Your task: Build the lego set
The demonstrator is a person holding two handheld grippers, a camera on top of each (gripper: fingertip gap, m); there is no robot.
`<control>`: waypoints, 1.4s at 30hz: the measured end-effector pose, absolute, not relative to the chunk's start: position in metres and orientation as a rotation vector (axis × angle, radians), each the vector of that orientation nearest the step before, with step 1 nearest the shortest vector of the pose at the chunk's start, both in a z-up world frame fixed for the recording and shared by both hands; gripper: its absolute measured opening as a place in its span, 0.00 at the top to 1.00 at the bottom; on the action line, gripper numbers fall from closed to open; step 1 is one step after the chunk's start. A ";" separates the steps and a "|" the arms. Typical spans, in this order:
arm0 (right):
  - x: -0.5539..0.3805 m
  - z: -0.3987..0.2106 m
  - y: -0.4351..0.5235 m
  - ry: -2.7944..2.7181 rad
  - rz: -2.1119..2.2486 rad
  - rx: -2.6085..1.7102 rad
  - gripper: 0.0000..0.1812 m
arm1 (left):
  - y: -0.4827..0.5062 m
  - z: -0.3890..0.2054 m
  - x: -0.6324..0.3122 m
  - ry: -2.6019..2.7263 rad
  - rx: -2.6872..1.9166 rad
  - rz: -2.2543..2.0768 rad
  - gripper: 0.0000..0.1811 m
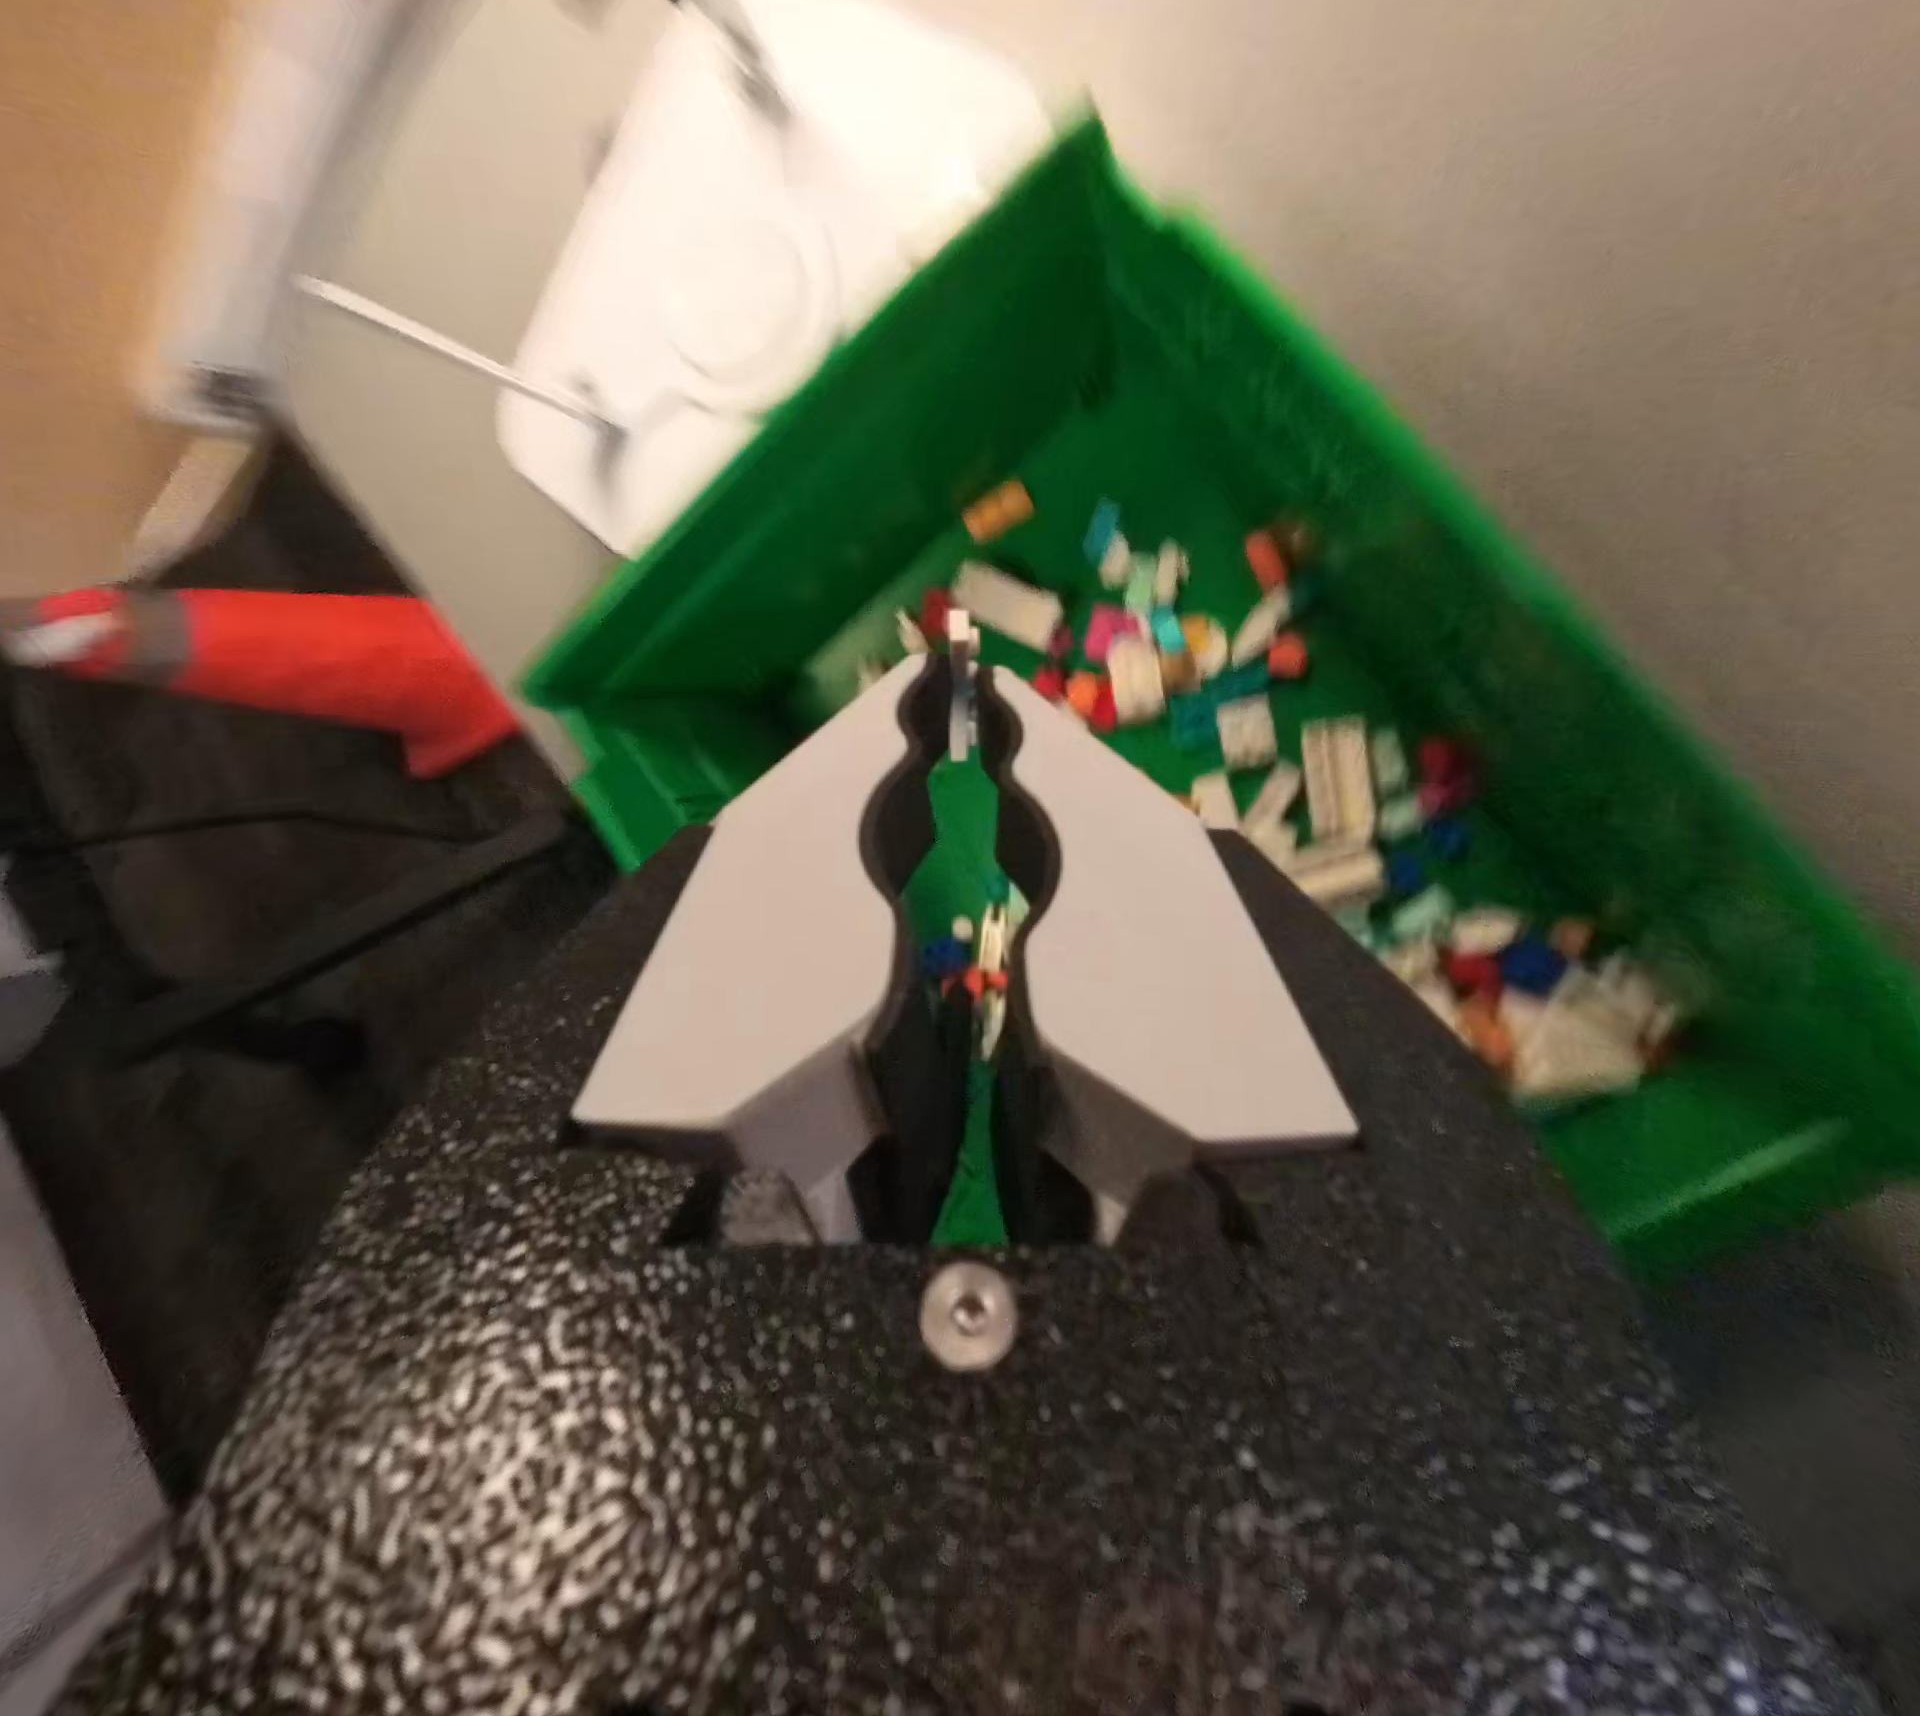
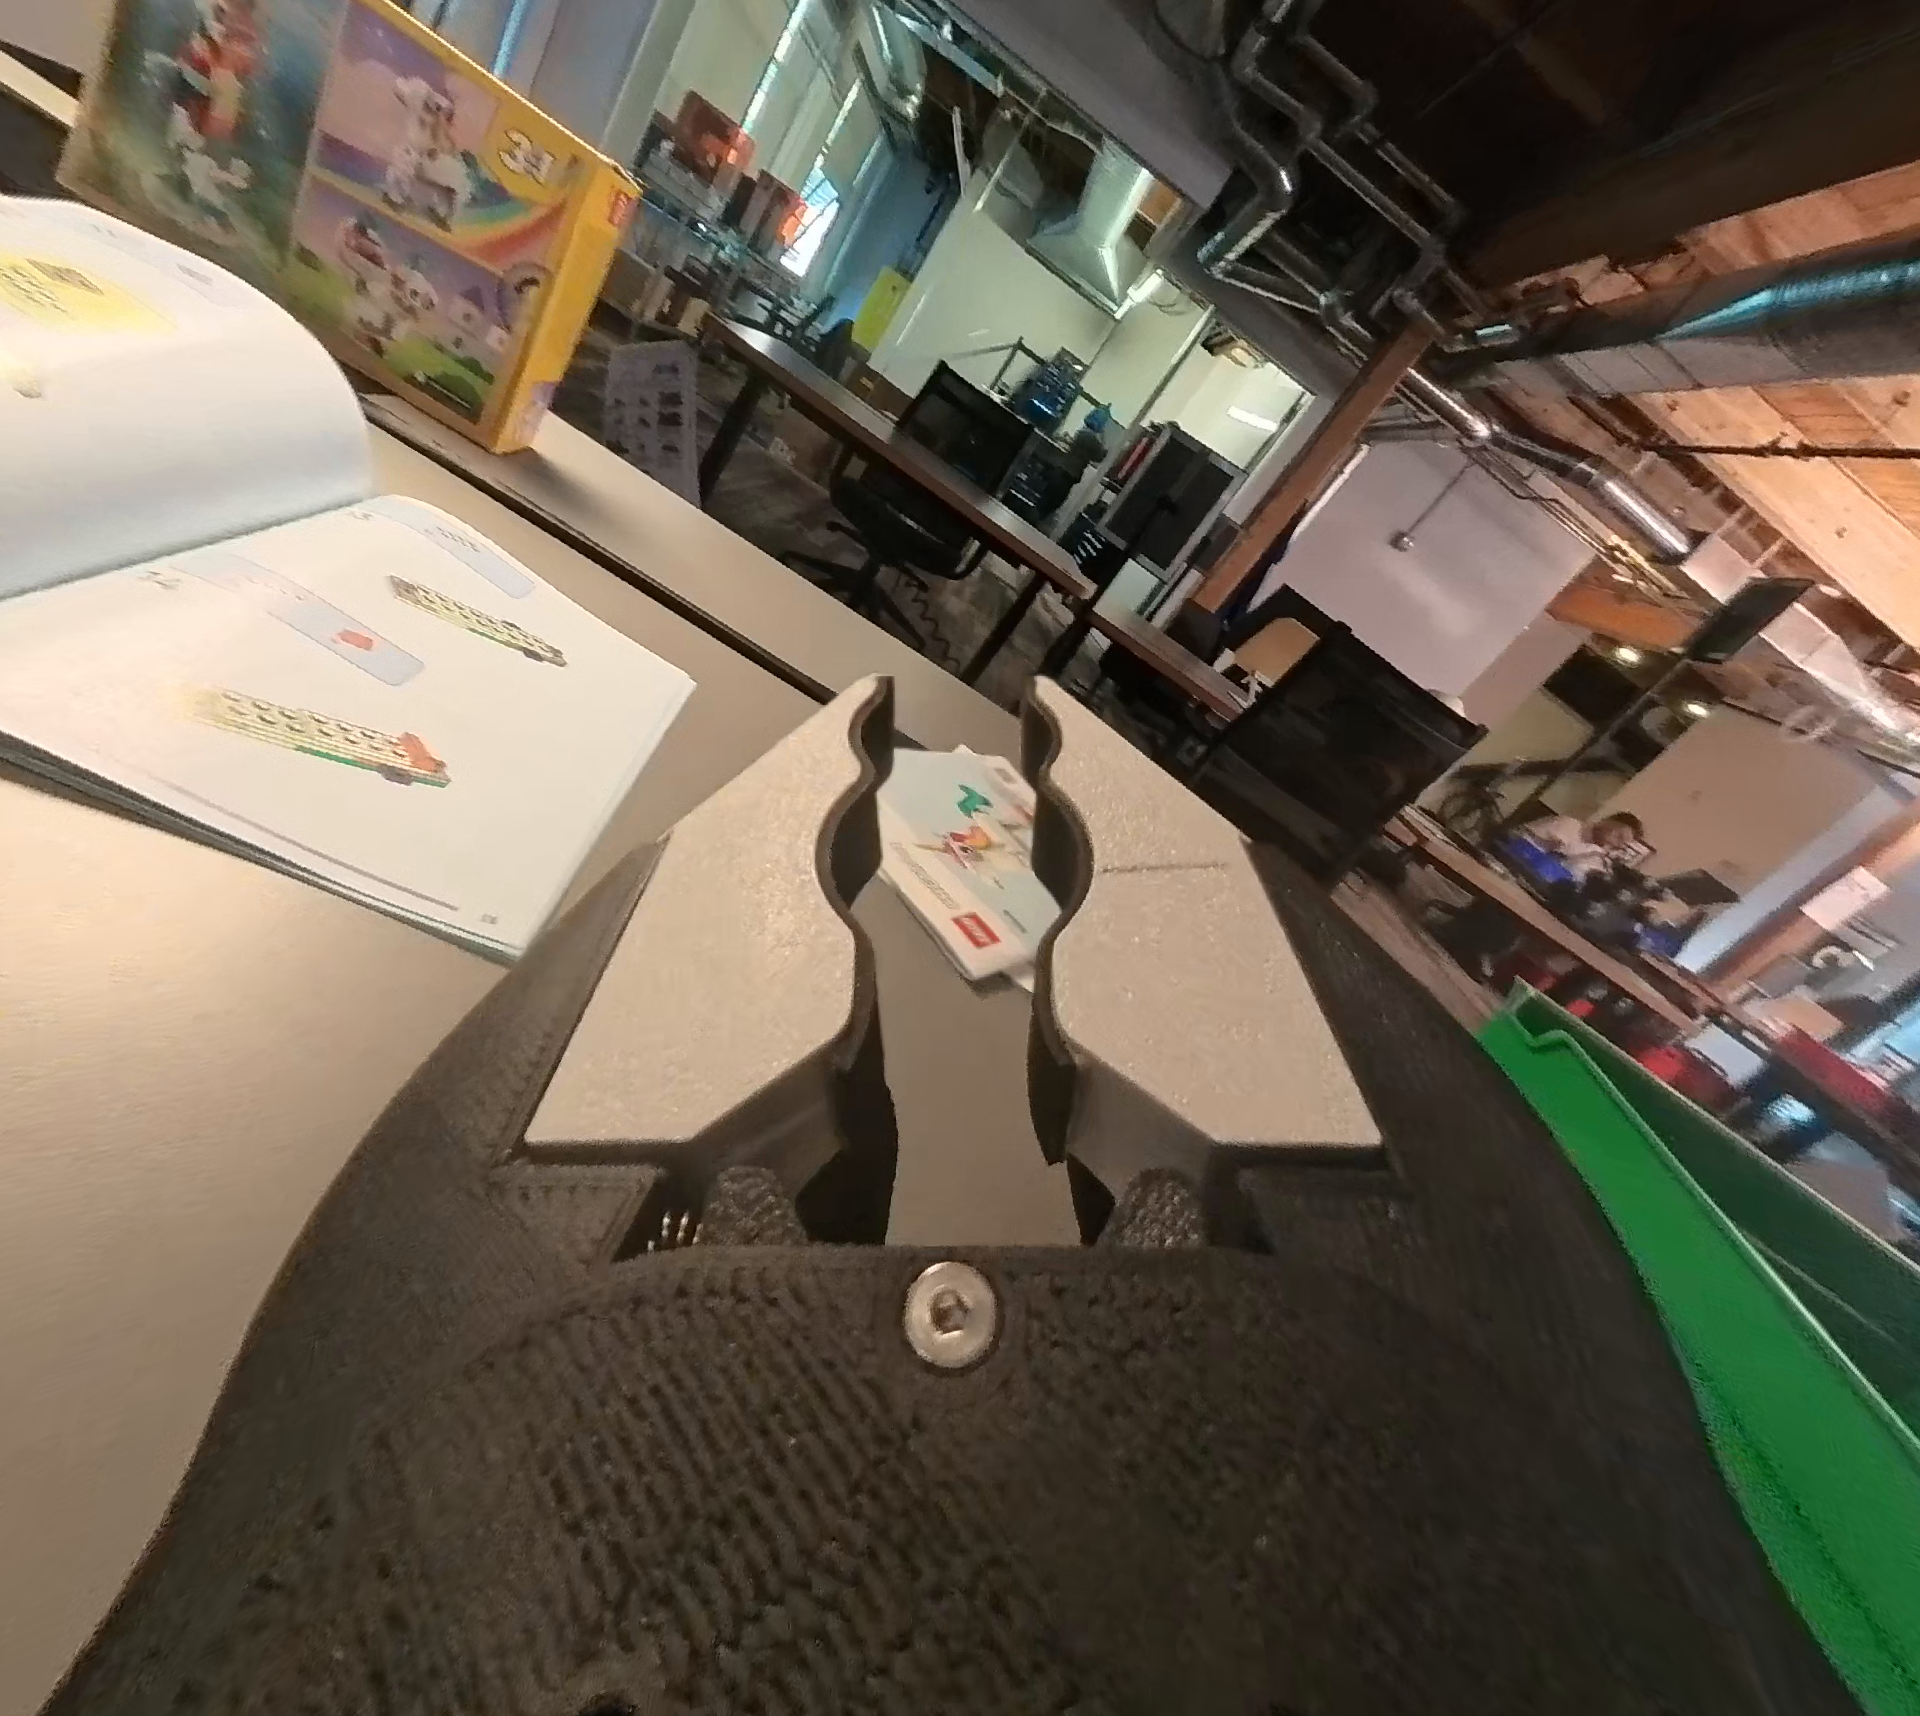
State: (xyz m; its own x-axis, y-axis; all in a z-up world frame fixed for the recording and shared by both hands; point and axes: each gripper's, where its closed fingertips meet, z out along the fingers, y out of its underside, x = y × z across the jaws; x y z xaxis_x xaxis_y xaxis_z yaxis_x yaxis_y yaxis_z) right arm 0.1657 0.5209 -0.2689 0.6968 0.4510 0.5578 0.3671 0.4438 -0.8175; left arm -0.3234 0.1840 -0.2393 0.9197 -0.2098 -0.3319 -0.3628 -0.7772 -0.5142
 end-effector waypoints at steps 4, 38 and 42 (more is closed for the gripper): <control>0.153 -0.266 0.511 -0.897 0.105 -1.097 0.87 | 0.196 -0.160 -0.246 0.268 -2.093 0.395 0.99; 0.074 -0.212 0.301 -1.460 0.617 -0.922 0.97 | 0.264 -0.183 0.055 -0.051 -1.408 -0.976 0.87; 0.118 -0.284 0.279 -2.000 0.896 -0.917 0.97 | 0.255 -0.226 0.058 0.151 -1.629 -0.732 0.91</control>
State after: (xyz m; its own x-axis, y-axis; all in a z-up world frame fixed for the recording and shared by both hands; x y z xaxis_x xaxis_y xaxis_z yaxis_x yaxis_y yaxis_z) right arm 0.1182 0.2792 -0.2837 -0.4645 0.8205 0.3332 0.2974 0.4990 -0.8140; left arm 0.0580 0.2551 -0.2257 0.7877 -0.4920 0.3708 0.3053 -0.2110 -0.9286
